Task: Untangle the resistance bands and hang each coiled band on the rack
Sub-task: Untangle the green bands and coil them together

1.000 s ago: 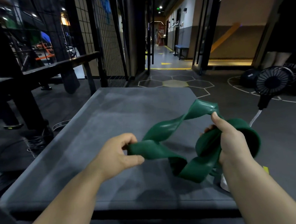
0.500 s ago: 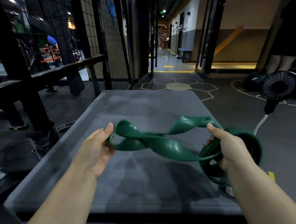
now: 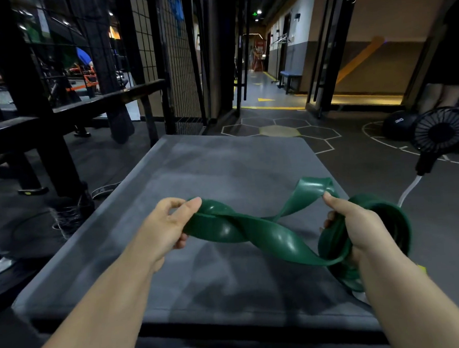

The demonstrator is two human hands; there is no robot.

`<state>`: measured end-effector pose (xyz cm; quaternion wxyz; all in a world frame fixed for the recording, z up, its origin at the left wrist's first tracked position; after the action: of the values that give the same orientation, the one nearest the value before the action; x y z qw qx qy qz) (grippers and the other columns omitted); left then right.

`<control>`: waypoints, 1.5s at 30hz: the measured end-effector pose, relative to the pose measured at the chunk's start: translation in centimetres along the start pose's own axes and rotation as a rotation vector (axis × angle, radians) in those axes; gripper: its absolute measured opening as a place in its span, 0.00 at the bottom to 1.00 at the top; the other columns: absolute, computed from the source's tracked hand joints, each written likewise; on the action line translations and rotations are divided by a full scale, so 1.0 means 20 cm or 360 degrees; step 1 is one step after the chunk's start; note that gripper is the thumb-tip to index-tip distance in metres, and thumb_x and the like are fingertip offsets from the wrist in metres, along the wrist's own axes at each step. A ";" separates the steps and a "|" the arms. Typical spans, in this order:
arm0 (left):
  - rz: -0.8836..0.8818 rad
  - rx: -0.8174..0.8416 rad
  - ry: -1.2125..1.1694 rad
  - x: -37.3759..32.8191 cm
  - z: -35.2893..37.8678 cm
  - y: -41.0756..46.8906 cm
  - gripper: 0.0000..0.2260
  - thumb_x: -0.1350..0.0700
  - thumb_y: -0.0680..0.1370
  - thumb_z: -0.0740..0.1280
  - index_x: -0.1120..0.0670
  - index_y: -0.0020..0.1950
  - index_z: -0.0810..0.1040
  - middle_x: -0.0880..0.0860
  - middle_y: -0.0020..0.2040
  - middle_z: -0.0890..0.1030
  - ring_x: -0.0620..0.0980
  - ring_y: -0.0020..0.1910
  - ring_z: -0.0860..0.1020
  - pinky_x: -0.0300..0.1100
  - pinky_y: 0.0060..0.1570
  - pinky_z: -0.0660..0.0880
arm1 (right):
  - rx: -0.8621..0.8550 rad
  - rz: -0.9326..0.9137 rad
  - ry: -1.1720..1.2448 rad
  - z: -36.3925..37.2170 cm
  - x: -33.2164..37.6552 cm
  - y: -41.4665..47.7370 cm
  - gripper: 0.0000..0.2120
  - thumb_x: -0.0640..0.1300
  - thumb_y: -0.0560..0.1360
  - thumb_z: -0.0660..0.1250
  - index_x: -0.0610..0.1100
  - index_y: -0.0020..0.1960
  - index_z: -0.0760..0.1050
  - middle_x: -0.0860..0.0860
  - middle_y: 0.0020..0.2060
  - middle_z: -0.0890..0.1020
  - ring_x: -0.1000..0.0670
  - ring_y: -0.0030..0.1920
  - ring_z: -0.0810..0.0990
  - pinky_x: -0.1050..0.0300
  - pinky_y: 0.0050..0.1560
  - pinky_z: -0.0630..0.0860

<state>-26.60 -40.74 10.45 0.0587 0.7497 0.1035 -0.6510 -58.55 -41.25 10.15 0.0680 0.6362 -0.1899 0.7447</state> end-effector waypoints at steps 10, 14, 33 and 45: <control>-0.0108 0.0861 -0.0660 0.01 0.10 -0.07 0.37 0.54 0.54 0.85 0.66 0.59 0.77 0.61 0.49 0.83 0.52 0.43 0.83 0.42 0.43 0.81 | 0.0033 -0.0055 -0.0140 0.07 0.00 -0.07 0.15 0.49 0.74 0.71 0.38 0.36 0.76 0.45 0.29 0.79 0.45 0.31 0.77 0.53 0.35 0.72; -0.0167 0.0775 -0.0915 0.00 0.09 -0.06 0.42 0.59 0.49 0.85 0.60 0.61 0.77 0.56 0.44 0.84 0.49 0.37 0.83 0.40 0.39 0.81 | 0.0024 -0.0015 -0.0117 0.07 0.00 -0.08 0.14 0.51 0.73 0.71 0.39 0.42 0.77 0.45 0.34 0.80 0.44 0.34 0.78 0.52 0.37 0.71; 0.0500 0.0779 0.0782 0.25 0.39 -0.03 0.34 0.52 0.71 0.77 0.43 0.72 0.65 0.42 0.67 0.72 0.42 0.66 0.70 0.35 0.63 0.68 | 0.0365 0.0441 0.0415 0.22 -0.07 -0.17 0.29 0.50 0.78 0.64 0.41 0.20 0.77 0.46 0.21 0.76 0.47 0.19 0.76 0.56 0.29 0.72; 0.0545 0.0492 0.0656 0.11 0.25 0.06 0.12 0.49 0.66 0.76 0.45 0.43 0.74 0.46 0.41 0.79 0.49 0.43 0.78 0.37 0.46 0.72 | 0.0093 0.0421 0.0336 0.06 0.00 -0.06 0.10 0.40 0.76 0.65 0.42 0.37 0.71 0.48 0.23 0.72 0.49 0.24 0.71 0.53 0.33 0.71</control>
<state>-30.82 -42.88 7.42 0.0305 0.8725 -0.1149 -0.4740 -57.12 -40.63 10.45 -0.0294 0.5256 -0.2419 0.8151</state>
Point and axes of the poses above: each hand's wrist, its own y-axis towards the middle knuckle, its own z-axis out of the palm, x = y × z, the point moved 4 cm from there along y, towards the middle knuckle
